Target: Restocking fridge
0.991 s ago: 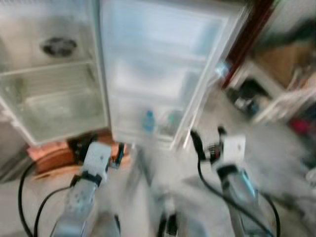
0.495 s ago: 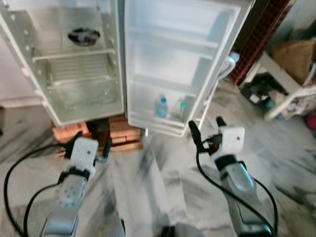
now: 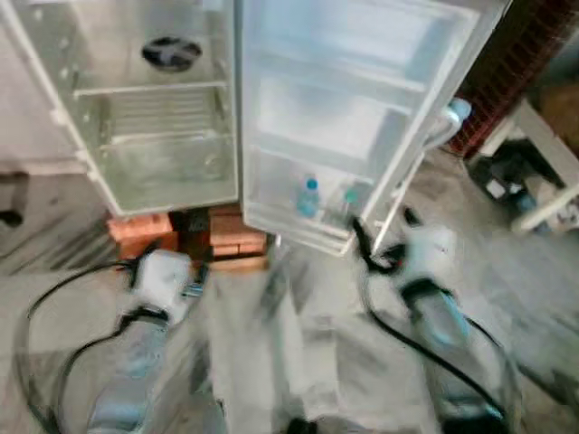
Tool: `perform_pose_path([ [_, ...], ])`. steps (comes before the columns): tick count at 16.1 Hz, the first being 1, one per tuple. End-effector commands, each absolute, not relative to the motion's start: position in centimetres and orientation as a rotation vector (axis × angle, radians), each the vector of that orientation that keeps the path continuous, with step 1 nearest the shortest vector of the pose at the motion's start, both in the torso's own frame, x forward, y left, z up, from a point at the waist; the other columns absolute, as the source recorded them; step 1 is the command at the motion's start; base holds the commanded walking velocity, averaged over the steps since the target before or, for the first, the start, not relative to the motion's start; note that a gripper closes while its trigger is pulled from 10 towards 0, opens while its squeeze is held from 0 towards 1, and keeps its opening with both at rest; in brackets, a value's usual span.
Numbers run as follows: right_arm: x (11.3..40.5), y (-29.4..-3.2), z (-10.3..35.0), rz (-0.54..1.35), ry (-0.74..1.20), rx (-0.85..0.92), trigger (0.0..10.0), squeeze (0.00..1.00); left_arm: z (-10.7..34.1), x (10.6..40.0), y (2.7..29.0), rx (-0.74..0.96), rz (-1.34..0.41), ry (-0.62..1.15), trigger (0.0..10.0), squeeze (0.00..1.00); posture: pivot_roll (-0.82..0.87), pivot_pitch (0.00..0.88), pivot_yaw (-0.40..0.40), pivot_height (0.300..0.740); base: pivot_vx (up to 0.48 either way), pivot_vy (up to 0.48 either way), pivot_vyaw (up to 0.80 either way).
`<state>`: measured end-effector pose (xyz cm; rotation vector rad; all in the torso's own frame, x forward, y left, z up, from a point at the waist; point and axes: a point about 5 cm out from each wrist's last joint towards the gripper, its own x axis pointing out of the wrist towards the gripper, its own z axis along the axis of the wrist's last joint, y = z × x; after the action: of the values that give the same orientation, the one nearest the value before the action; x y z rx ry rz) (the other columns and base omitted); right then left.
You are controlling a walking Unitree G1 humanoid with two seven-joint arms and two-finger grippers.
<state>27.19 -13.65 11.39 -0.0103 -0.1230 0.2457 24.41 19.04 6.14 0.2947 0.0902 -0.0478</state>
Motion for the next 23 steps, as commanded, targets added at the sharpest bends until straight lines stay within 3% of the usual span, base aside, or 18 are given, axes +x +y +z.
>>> perform_pose_path([
  [1, 27.0, -15.0, 10.7, 0.217, -0.096, -0.014, 10.0, 0.00, 6.4, 24.7, 17.9, 0.279, -0.072, 0.069, 10.0, 0.00, 0.09, 0.132, -0.089, 0.740, 0.349, -0.326, 0.00],
  [10, 27.1, -15.0, 10.8, 0.229, -0.099, -0.016, 10.0, 0.00, 6.3, 24.8, 17.6, 0.276, -0.081, 0.071, 10.0, 0.00, 0.09, 0.145, -0.093, 0.740, 0.332, -0.340, 0.00],
  [14, 27.2, -14.9, 10.8, 0.241, -0.105, -0.032, 10.0, 0.00, 5.7, 24.5, 17.3, 0.284, -0.090, 0.087, 10.0, 0.00, 0.09, 0.144, -0.094, 0.740, 0.000, -0.374, 0.00],
  [23, 29.9, -15.3, 12.6, 0.204, -0.175, -0.058, 10.0, 0.00, 5.2, 24.3, 17.7, 0.273, -0.037, 0.125, 10.0, 0.00, 0.11, 0.141, -0.088, 0.740, 0.000, -0.038, 0.79],
])
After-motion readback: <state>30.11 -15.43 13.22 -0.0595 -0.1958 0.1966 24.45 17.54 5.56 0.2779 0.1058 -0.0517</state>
